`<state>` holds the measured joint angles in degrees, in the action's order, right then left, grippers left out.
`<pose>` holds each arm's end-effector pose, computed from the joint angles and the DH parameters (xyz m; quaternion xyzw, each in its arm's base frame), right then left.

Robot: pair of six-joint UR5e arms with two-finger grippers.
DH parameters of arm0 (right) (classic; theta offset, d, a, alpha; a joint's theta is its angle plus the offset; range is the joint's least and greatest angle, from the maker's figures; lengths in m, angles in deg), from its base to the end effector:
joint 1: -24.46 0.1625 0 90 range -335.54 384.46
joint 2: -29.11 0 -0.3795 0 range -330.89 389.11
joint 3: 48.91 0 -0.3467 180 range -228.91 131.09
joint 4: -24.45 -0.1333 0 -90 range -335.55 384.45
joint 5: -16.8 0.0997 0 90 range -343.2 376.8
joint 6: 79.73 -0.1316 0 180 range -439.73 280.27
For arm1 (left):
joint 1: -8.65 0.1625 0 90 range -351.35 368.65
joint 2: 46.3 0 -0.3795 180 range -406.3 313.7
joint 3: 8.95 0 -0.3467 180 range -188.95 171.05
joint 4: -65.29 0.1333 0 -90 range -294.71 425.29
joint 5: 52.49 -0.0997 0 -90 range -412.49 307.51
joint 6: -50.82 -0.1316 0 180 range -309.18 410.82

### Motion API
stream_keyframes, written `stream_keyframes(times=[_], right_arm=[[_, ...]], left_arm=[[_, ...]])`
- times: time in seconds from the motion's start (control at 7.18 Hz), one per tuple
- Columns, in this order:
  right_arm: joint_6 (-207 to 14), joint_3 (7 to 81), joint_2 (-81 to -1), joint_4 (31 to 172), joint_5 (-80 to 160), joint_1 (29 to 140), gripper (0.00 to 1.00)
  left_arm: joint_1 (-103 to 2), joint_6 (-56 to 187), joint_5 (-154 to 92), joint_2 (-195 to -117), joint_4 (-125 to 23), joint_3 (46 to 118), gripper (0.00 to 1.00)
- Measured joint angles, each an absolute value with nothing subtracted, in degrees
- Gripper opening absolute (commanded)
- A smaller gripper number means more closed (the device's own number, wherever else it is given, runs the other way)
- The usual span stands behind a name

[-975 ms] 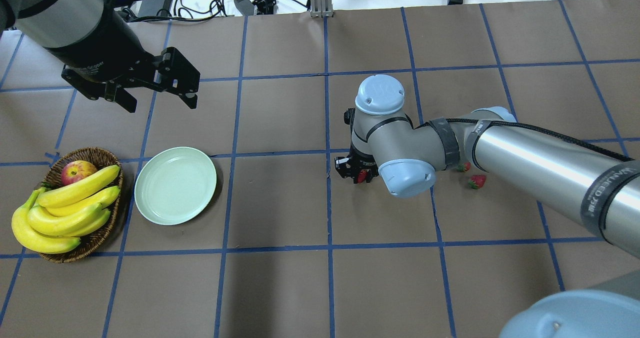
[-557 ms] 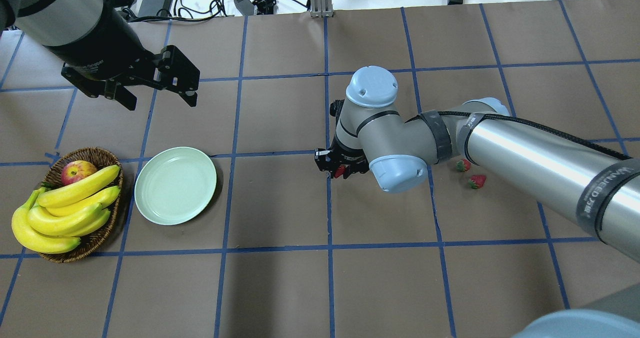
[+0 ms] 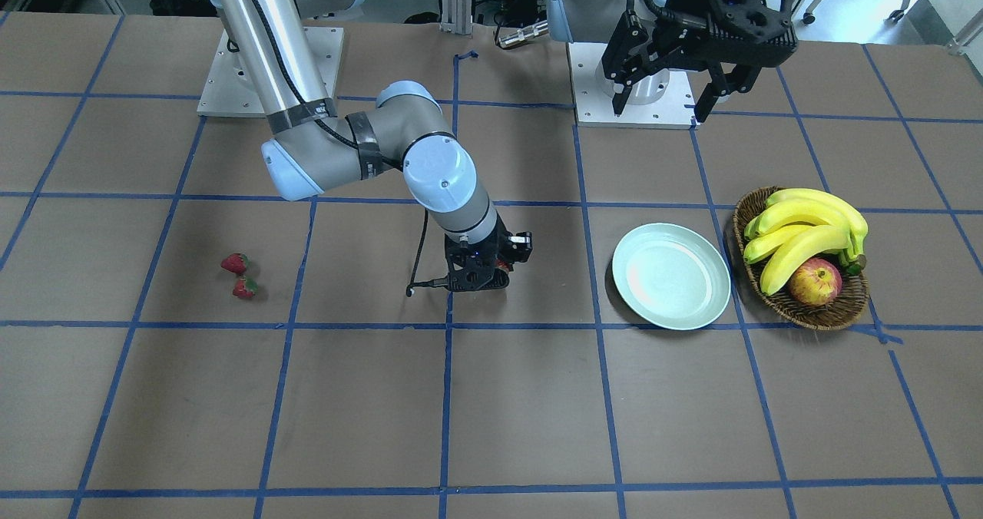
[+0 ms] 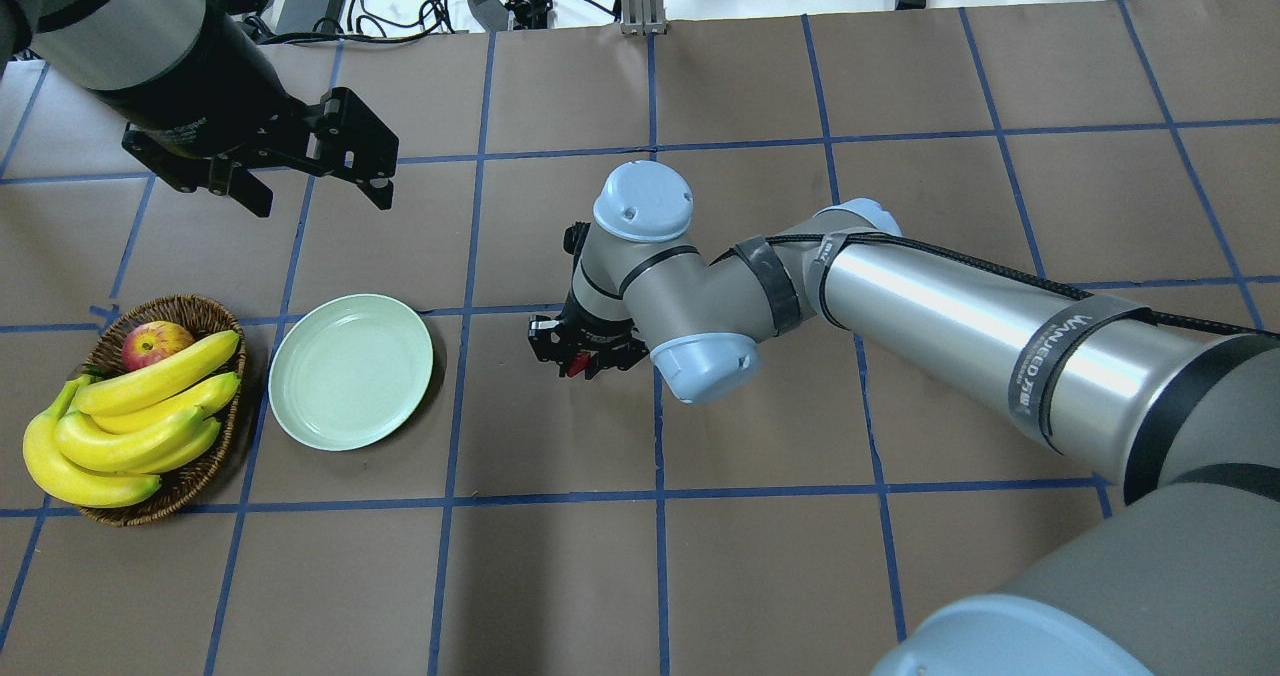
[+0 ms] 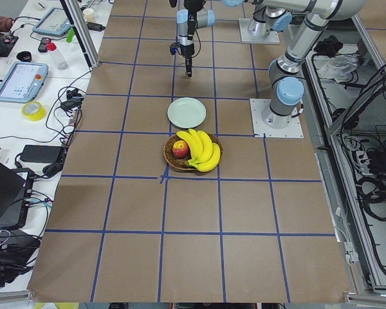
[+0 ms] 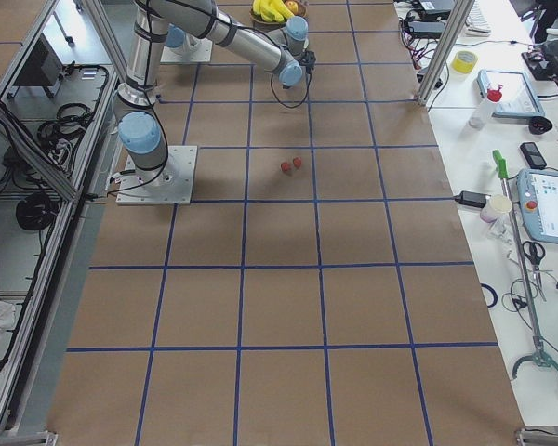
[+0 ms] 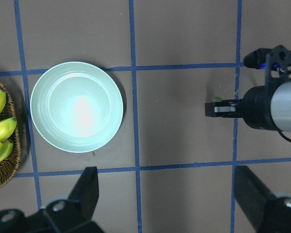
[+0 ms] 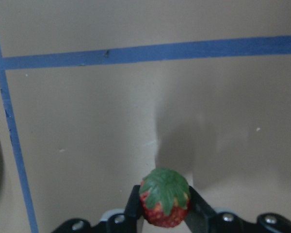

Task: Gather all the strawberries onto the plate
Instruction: 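Carry the strawberry toward the plate and release it on the table, then reach the right gripper to the paired strawberries and grasp one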

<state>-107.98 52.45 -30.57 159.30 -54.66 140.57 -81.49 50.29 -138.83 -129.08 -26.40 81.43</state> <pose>0.4024 -0.4231 0.1405 0.0140 0.9865 0.0493 0.1557 -0.1427 -0.4073 0.4584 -0.0073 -0.9985 0.0450 0.0317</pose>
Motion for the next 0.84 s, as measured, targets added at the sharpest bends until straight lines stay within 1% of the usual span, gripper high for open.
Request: stream_keyframes(times=[0.28,0.42,0.56,0.84], right_arm=[[-107.6,51.6,-30.9,158.7,-58.4,141.0,1.00],[-106.0,51.5,-32.5,157.2,-62.3,140.4,1.00],[-103.6,51.5,-35.1,153.9,-65.5,138.2,1.00],[-95.1,52.3,-40.1,148.3,-70.7,129.9,1.00]], left_arm=[[-81.4,50.3,-138.9,-129.1,-26.4,81.5,1.00],[-81.4,50.3,-138.8,-129.3,-26.2,81.5,1.00],[-81.4,50.3,-138.9,-129.3,-25.9,81.5,1.00],[-81.2,50.3,-138.9,-129.2,-25.7,81.4,1.00]])
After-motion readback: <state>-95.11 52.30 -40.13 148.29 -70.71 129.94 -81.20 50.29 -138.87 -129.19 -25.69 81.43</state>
